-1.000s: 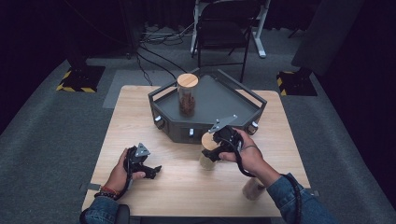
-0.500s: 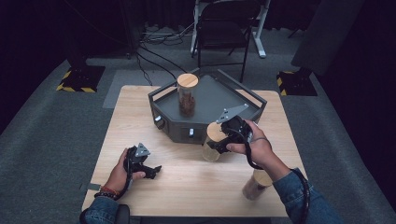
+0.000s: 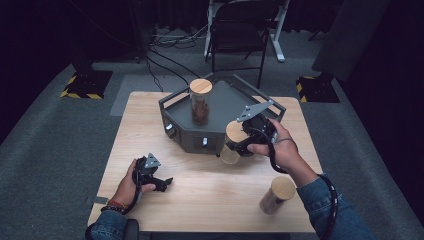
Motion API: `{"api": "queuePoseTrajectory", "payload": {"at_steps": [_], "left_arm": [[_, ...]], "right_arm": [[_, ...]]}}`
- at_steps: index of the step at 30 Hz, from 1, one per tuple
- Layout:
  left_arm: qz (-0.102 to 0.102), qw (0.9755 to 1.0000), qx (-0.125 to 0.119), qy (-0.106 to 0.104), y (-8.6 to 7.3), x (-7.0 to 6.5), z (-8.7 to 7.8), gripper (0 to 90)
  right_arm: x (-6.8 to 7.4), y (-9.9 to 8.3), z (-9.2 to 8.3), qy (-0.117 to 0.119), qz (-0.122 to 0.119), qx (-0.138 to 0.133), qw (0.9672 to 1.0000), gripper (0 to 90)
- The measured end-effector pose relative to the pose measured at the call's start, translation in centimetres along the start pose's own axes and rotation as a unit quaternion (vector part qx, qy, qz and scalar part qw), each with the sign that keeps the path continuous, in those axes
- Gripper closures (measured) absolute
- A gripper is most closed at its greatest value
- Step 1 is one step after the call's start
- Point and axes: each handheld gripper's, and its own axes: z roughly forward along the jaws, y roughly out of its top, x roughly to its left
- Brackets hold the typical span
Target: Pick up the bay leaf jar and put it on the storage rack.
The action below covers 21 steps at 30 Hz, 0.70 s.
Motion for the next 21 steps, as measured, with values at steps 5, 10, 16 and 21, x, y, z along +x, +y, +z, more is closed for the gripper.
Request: {"api": "queuePoseTrajectory", "payload": {"at_steps": [5, 10, 16, 21], "left_arm": [[0.0, 1.0, 0.0, 0.0, 0.0, 0.0, 0.0, 0.4], [0.0, 1.0, 0.0, 0.0, 0.0, 0.0, 0.0, 0.4], [0.0, 1.0, 0.0, 0.0, 0.0, 0.0, 0.0, 0.4], [0.0, 1.0, 0.0, 0.0, 0.0, 0.0, 0.0, 0.3]], "right_arm": [[-0.5, 0.8, -0.8, -0.002, 0.0, -0.003, 1.0, 24.8], [-0.8, 1.6, -1.3, -0.003, -0.007, -0.001, 1.0, 24.8], [-1.2, 2.6, -1.7, -0.006, -0.01, -0.001, 0.9999, 24.8], [-1.7, 3.6, -1.9, -0.013, -0.006, 0.001, 0.9999, 24.8]]}}
